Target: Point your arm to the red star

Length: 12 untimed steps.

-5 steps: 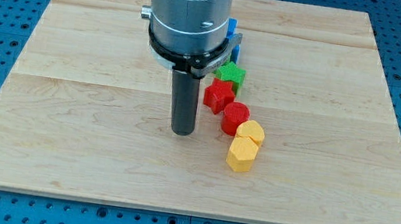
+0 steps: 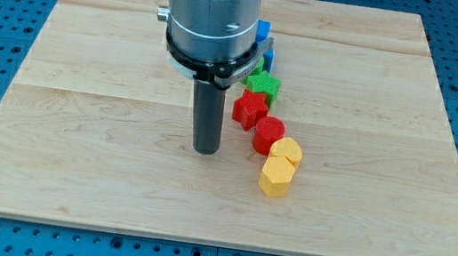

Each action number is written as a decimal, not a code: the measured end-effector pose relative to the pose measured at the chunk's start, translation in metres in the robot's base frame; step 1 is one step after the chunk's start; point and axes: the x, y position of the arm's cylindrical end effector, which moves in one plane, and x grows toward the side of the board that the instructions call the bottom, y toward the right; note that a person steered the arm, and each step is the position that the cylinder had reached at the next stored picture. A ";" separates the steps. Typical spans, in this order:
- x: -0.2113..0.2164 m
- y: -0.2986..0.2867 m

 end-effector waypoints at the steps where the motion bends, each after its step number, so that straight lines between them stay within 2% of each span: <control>1: 0.000 -0.002; 12: 0.000 -0.032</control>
